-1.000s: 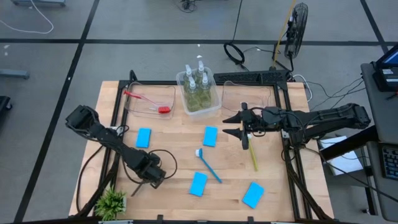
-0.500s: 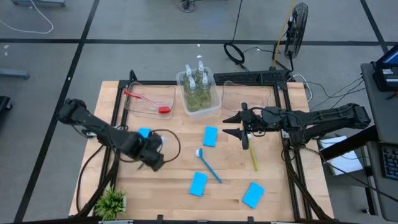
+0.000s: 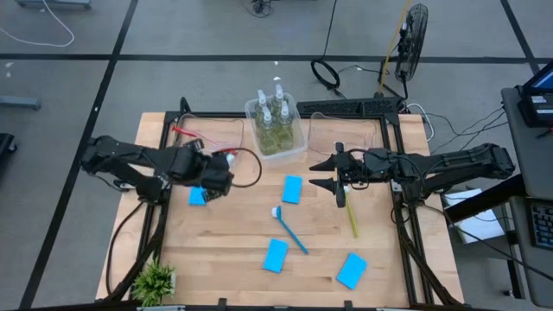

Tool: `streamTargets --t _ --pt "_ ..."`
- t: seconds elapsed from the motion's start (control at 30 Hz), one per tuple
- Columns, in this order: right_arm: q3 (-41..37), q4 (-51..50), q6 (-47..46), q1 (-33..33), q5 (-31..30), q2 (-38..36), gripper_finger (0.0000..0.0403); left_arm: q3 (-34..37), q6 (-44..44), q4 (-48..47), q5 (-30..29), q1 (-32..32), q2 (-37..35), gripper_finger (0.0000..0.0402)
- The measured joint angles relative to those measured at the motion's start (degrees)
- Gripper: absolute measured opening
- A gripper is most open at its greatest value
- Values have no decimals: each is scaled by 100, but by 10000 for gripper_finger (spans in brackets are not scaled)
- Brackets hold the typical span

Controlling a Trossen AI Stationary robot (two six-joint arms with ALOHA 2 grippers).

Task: Pick & Place Kitchen Sink Supplies
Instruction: Put the gray dish brush into the left transparent bin

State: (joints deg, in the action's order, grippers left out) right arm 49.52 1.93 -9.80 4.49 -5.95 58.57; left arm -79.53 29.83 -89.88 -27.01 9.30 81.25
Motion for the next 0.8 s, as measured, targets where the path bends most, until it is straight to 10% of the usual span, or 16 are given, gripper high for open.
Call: streamTargets --t 0.43,0.8 --pt "0 -2 2 0 0 0 171 -7 -3979 -7 -1536 -1371 364 19" --pt "0 -4 2 0 0 0 171 -4 -4770 -8 -1546 -2692 568 19"
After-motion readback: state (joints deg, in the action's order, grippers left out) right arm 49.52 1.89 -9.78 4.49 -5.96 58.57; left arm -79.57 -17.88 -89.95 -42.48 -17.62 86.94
